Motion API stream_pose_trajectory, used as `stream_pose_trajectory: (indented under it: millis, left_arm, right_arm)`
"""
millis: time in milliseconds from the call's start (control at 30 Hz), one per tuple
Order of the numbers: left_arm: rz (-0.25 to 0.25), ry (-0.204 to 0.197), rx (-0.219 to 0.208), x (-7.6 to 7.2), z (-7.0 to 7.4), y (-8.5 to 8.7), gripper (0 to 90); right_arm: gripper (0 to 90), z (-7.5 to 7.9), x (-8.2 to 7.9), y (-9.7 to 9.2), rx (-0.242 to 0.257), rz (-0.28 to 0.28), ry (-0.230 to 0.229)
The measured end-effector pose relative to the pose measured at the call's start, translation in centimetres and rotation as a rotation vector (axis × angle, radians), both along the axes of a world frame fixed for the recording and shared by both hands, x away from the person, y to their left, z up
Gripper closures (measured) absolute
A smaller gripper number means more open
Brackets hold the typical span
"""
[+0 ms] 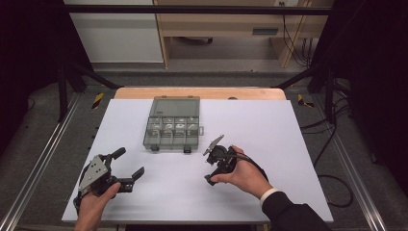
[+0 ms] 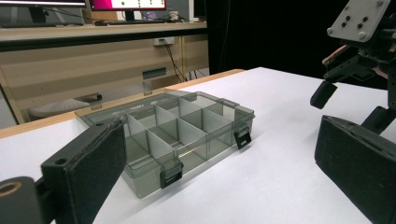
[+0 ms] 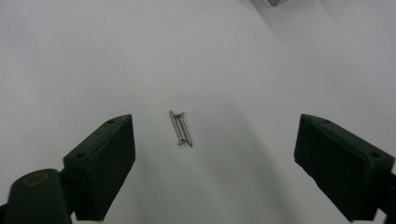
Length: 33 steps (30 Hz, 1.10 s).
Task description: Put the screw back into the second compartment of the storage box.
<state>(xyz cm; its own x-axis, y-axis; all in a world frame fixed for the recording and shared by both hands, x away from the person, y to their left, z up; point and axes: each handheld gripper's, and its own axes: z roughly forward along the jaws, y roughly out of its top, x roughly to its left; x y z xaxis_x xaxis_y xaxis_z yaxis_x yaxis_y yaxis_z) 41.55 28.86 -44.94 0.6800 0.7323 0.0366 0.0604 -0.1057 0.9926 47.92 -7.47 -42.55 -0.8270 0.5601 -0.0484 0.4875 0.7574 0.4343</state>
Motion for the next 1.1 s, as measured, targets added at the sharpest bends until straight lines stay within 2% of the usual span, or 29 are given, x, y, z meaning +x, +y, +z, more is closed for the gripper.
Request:
stream_pose_trajectory:
  millis: [133,333,600,833,900,1100]
  left_arm:
    - [0.0,-0.001,-0.003,0.0,0.0,0.0,2.2]
    - [-0.003,-0.003,-0.003,0.0,0.0,0.0,2.2]
    - [-0.005,-0.003,-0.001,0.0,0.1,0.0,2.2]
    - [-0.004,-0.003,-0.007,0.0,0.0,0.0,2.2]
    - [-0.005,-0.003,-0.002,0.0,0.1,0.0,2.2]
    - [-0.006,-0.004,0.001,0.0,0.1,0.0,2.2]
  right_arm:
    - [13.7,-0.1,-0.2,0.1,0.002,0.013,0.017]
    - [18.0,-0.4,-0.1,0.2,-0.002,0.017,0.017]
    - [33.9,-0.3,-0.1,0.7,-0.011,0.041,0.021]
    - [52.1,-0.7,0.0,1.0,-0.039,0.062,0.017]
    - [57.4,-0.8,0.0,1.0,-0.041,0.053,0.028]
    - [66.0,-1.3,0.2,1.1,-0.033,0.052,0.04]
